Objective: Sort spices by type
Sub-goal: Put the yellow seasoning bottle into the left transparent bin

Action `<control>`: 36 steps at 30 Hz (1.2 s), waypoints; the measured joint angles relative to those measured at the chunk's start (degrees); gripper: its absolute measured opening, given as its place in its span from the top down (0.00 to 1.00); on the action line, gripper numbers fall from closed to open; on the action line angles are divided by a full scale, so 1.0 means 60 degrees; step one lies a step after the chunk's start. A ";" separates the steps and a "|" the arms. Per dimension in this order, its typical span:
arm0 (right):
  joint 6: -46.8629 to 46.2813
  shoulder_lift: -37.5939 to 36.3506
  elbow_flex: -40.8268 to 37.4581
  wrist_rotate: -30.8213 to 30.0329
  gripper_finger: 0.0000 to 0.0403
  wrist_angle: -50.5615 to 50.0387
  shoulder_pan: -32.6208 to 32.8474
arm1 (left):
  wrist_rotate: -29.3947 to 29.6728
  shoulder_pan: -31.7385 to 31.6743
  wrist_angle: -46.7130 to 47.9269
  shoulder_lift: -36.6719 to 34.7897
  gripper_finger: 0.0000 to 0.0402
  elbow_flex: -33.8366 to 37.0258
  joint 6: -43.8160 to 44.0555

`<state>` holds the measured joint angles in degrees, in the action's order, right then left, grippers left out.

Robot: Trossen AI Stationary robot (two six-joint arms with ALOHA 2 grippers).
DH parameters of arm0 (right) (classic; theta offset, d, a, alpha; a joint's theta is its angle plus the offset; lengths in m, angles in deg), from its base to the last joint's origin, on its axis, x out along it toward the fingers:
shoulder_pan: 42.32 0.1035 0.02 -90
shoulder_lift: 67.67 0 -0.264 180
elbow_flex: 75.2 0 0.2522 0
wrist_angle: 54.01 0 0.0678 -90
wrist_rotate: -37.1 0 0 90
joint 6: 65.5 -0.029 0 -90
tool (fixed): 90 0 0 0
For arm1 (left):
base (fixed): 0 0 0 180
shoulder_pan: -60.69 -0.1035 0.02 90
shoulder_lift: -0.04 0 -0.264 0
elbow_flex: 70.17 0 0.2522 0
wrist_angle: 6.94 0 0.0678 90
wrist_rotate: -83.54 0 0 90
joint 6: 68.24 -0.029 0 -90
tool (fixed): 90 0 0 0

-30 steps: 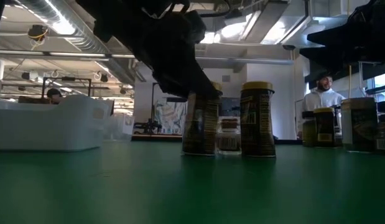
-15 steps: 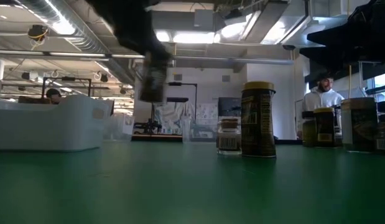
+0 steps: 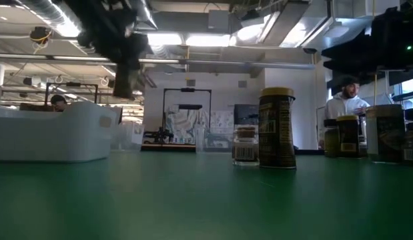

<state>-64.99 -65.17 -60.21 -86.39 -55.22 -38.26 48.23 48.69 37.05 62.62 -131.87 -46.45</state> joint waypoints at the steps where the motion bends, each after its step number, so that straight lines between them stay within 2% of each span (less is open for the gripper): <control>1: 0.0029 0.0000 0.0000 -0.0145 0.30 0.0004 0.0000 | -0.0226 -0.0487 -0.0367 0.0081 0.43 0.0132 -0.0186; 4: 0.0078 0.0000 0.0000 -0.0440 0.30 0.0006 0.0000 | -0.1274 -0.1870 -0.1284 0.0363 0.43 0.0646 -0.0476; 8: 0.0388 0.0000 0.0000 -0.0453 0.30 -0.0007 0.0000 | -0.2178 -0.3233 -0.3077 0.0740 0.43 0.1091 -0.0803; 12: 0.0455 0.0000 0.0000 -0.0495 0.30 0.0019 0.0000 | -0.3212 -0.4077 -0.4413 0.1502 0.43 0.1490 -0.1008; 15: 0.0709 0.0000 0.0000 -0.0493 0.30 0.0268 0.0004 | -0.3366 -0.4519 -0.4814 0.2171 0.43 0.1536 -0.1098; 20: 0.0725 0.0000 0.0000 -0.0491 0.30 0.0419 0.0004 | -0.3631 -0.4755 -0.5500 0.2865 0.41 0.1546 -0.1164; 27: 0.0725 0.0000 0.0000 -0.0493 0.30 0.0395 0.0007 | -0.3868 -0.4912 -0.5491 0.3238 0.31 0.1541 -0.1044; 36: 0.0721 0.0000 0.0000 -0.0493 0.30 0.0392 0.0007 | -0.4264 -0.4699 -0.4354 0.1747 0.30 0.1226 -0.1575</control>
<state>-60.66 -65.17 -60.21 -89.34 -52.87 -38.22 22.64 20.49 10.92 73.10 -124.51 -55.90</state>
